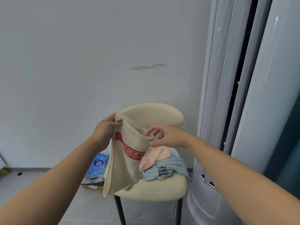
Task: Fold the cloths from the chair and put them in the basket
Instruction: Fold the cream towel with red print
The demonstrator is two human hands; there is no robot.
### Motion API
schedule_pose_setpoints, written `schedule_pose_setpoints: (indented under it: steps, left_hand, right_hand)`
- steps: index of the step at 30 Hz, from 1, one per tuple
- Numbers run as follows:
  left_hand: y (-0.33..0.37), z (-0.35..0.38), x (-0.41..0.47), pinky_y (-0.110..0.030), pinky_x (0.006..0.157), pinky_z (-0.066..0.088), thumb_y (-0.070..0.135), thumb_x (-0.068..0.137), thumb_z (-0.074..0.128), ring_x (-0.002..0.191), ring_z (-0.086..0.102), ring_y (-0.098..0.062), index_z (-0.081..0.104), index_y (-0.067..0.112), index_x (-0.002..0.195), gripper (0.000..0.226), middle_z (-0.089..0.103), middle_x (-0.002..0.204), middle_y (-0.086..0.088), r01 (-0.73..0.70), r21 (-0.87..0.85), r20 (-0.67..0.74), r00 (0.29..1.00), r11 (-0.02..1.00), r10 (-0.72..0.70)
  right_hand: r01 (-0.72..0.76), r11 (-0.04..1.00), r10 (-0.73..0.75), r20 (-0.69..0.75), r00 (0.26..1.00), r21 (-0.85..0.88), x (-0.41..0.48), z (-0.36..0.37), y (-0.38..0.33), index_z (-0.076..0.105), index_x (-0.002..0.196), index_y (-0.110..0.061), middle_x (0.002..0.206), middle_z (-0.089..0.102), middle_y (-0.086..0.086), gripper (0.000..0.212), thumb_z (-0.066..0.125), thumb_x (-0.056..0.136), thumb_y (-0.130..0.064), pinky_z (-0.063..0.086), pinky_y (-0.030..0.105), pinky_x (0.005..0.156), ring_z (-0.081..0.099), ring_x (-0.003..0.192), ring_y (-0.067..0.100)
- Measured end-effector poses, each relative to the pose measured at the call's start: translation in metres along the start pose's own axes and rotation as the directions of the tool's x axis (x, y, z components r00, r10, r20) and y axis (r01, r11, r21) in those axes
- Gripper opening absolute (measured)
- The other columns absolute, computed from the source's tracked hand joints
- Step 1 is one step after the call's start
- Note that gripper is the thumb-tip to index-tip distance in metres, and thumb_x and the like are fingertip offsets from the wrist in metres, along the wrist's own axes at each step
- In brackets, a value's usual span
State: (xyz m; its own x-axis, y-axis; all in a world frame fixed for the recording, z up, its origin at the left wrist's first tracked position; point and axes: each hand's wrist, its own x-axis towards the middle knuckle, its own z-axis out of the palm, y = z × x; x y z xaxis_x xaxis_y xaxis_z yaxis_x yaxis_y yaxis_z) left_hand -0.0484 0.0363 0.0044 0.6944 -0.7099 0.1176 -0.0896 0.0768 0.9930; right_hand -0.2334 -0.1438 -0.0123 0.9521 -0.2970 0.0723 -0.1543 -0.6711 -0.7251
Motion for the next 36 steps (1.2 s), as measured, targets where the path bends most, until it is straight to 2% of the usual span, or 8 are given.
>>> schedule_pose_setpoints:
  steps: [4, 9, 14, 17, 20, 23, 30, 36]
  left_hand:
    - [0.001, -0.004, -0.002, -0.039, 0.081, 0.055, -0.009, 0.093, 0.047, 0.085, 0.067, -0.026, 0.066, -0.002, 0.118, 0.032, 0.070, 0.097, -0.015, -0.006, -0.013, -0.014, 1.000, 1.000, 0.006]
    - [0.002, -0.010, -0.002, -0.044, 0.087, 0.053, -0.008, 0.094, 0.047, 0.091, 0.063, -0.030, 0.064, -0.004, 0.120, 0.031, 0.067, 0.101, -0.018, -0.003, -0.023, -0.025, 1.000, 1.000, 0.003]
    - [0.003, -0.017, -0.002, -0.040, 0.079, 0.054, -0.008, 0.094, 0.048, 0.088, 0.065, -0.027, 0.067, 0.000, 0.114, 0.030, 0.069, 0.099, -0.016, -0.013, 0.010, -0.042, 0.999, 1.000, 0.013]
    - [-0.002, -0.022, 0.000, -0.035, 0.076, 0.052, -0.011, 0.092, 0.048, 0.087, 0.063, -0.025, 0.070, 0.006, 0.107, 0.031, 0.070, 0.095, -0.012, -0.011, 0.053, -0.078, 0.997, 0.999, 0.015]
    - [-0.010, -0.024, 0.003, -0.039, 0.080, 0.048, -0.009, 0.095, 0.047, 0.093, 0.059, -0.028, 0.067, 0.001, 0.117, 0.031, 0.066, 0.100, -0.016, 0.006, 0.049, -0.088, 0.996, 0.999, -0.001]
    - [-0.014, -0.019, 0.003, -0.038, 0.077, 0.051, -0.006, 0.100, 0.046, 0.092, 0.058, -0.028, 0.064, 0.000, 0.122, 0.029, 0.066, 0.100, -0.014, 0.019, 0.035, -0.101, 0.995, 0.999, -0.016]
    - [-0.011, -0.002, -0.001, -0.036, 0.078, 0.058, 0.001, 0.104, 0.047, 0.087, 0.068, -0.023, 0.066, 0.012, 0.119, 0.027, 0.073, 0.101, -0.008, 0.030, -0.002, -0.108, 0.994, 1.000, -0.030]
    - [-0.014, 0.003, -0.004, -0.049, 0.096, 0.056, 0.026, 0.106, 0.051, 0.105, 0.068, -0.028, 0.065, 0.021, 0.114, 0.017, 0.073, 0.110, -0.006, -0.016, 0.110, -0.137, 0.990, 0.994, 0.032]
  right_hand:
    - [0.026, 1.000, -0.026, -0.028, 0.999, 0.003, 0.000, 0.006, -0.003, 0.068, 0.117, -0.034, 0.115, 0.057, -0.008, 0.036, 0.082, 0.084, -0.032, 0.043, 0.016, 0.076, 0.055, 0.085, -0.002]
    - [0.028, 0.999, -0.027, 0.069, 0.997, -0.017, 0.001, 0.008, -0.010, 0.072, 0.117, -0.033, 0.103, 0.069, -0.010, 0.031, 0.079, 0.087, -0.038, 0.044, 0.013, 0.073, 0.058, 0.076, -0.008]
    - [0.055, 0.986, -0.051, 0.029, 0.998, -0.160, 0.003, 0.001, -0.021, 0.072, 0.089, -0.036, 0.084, 0.070, -0.016, 0.010, 0.074, 0.089, -0.045, 0.045, 0.019, 0.072, 0.059, 0.074, -0.003]
    - [0.094, 0.960, -0.102, -0.015, 0.995, -0.265, 0.003, -0.009, -0.038, 0.071, 0.081, -0.020, 0.071, 0.060, -0.011, 0.033, 0.069, 0.091, -0.052, 0.041, 0.023, 0.062, 0.051, 0.064, 0.005]
    - [0.126, 0.950, -0.163, -0.108, 0.981, -0.286, 0.004, -0.022, -0.064, 0.058, 0.069, -0.011, 0.063, 0.049, -0.008, 0.048, 0.064, 0.094, -0.051, 0.035, 0.025, 0.057, 0.043, 0.058, 0.008]
    - [0.064, 0.918, -0.151, -0.195, 0.969, -0.392, 0.007, -0.034, -0.082, 0.051, 0.067, -0.013, 0.066, 0.053, 0.000, 0.046, 0.060, 0.097, -0.047, 0.039, 0.031, 0.061, 0.046, 0.062, 0.015]
    - [0.025, 0.950, -0.116, -0.277, 0.954, -0.312, 0.003, -0.040, -0.084, 0.067, 0.077, -0.014, 0.081, 0.067, -0.001, 0.032, 0.072, 0.087, -0.044, 0.051, 0.029, 0.064, 0.062, 0.076, 0.015]
    - [0.016, 0.987, -0.066, -0.320, 0.945, -0.157, 0.001, -0.039, -0.069, 0.056, 0.091, -0.021, 0.095, 0.068, -0.001, 0.023, 0.078, 0.085, -0.028, 0.061, 0.038, 0.076, 0.069, 0.087, 0.018]
